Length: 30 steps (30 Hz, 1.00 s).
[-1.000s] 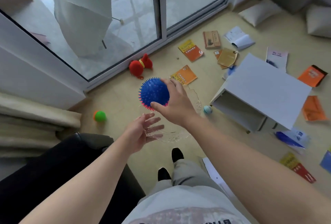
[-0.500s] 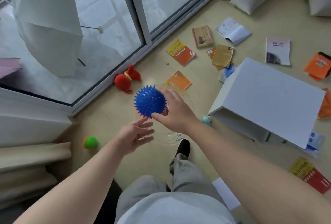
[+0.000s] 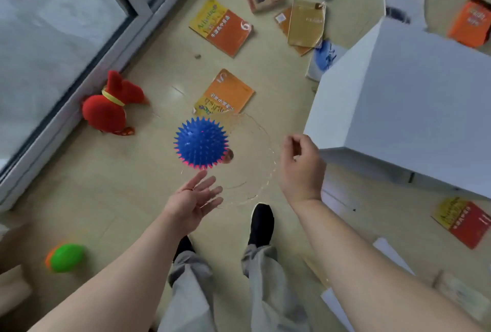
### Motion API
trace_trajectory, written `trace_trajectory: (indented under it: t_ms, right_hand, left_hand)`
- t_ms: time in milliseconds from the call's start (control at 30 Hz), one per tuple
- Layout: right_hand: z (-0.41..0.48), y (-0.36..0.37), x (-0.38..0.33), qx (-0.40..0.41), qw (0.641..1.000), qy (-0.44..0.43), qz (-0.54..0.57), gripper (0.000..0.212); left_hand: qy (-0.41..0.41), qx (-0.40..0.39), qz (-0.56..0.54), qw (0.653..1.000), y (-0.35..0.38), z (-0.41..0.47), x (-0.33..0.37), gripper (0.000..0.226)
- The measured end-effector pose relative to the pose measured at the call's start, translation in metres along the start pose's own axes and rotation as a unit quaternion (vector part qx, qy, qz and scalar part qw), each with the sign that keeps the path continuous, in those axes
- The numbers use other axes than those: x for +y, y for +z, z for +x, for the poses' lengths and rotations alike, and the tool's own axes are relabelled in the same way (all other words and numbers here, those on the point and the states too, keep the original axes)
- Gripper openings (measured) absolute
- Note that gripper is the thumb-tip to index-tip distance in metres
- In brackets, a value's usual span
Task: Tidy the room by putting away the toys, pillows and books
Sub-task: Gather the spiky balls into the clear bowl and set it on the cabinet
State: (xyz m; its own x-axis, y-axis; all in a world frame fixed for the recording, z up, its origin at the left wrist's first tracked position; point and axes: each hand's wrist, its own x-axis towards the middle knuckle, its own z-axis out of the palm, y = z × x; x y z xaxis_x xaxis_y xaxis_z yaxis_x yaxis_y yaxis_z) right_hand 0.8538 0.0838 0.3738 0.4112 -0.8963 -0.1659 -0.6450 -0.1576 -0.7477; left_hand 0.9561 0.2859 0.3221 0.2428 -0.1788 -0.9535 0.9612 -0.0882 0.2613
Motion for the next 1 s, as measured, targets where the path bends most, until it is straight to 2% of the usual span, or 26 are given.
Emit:
trace_trajectory:
  t_ms: [133, 233, 300, 400, 500, 600, 767, 833, 900, 933, 1000]
  right_hand:
    - [0.007, 0.06, 0.129, 0.024, 0.983, 0.169, -0.063, 0.015]
    - [0.01, 0.108, 0.214, -0.053, 0.955, 0.25, -0.152, 0.034]
    - [0.018, 0.135, 0.262, -0.102, 0.938, 0.254, -0.214, 0.048]
    - [0.038, 0.167, 0.317, -0.16, 0.915, 0.213, -0.302, 0.068]
    - [0.062, 0.189, 0.355, -0.174, 0.9, 0.188, -0.352, 0.08]
    - [0.081, 0.199, 0.375, -0.169, 0.894, 0.201, -0.363, 0.084]
    - [0.08, 0.201, 0.379, -0.071, 0.901, 0.135, -0.406, 0.063]
    - [0.073, 0.204, 0.386, -0.114, 0.898, 0.18, -0.386, 0.075]
    - [0.068, 0.211, 0.389, -0.205, 0.882, 0.271, -0.327, 0.091]
    - [0.065, 0.217, 0.389, -0.244, 0.87, 0.303, -0.302, 0.093]
    - [0.057, 0.228, 0.389, -0.27, 0.864, 0.32, -0.279, 0.087]
  left_hand:
    - [-0.018, 0.002, 0.004, 1.0, -0.02, 0.097, -0.028, 0.054]
    - [-0.024, 0.005, 0.026, 0.999, -0.042, 0.161, -0.044, 0.057]
    - [-0.028, 0.006, 0.038, 0.999, -0.057, 0.197, -0.058, 0.058]
    - [-0.033, 0.003, 0.049, 0.998, -0.075, 0.239, -0.082, 0.058]
    - [-0.041, -0.004, 0.049, 0.998, -0.09, 0.266, -0.101, 0.054]
    - [-0.051, -0.017, 0.051, 0.997, -0.1, 0.284, -0.11, 0.051]
    - [-0.057, -0.028, 0.05, 0.997, -0.102, 0.299, -0.113, 0.049]
    - [-0.061, -0.029, 0.044, 0.997, -0.099, 0.299, -0.114, 0.05]
    - [-0.062, -0.03, 0.035, 0.997, -0.096, 0.299, -0.113, 0.05]
    - [-0.06, -0.029, 0.032, 0.997, -0.096, 0.3, -0.11, 0.05]
    - [-0.055, -0.028, 0.025, 0.998, -0.094, 0.303, -0.104, 0.049]
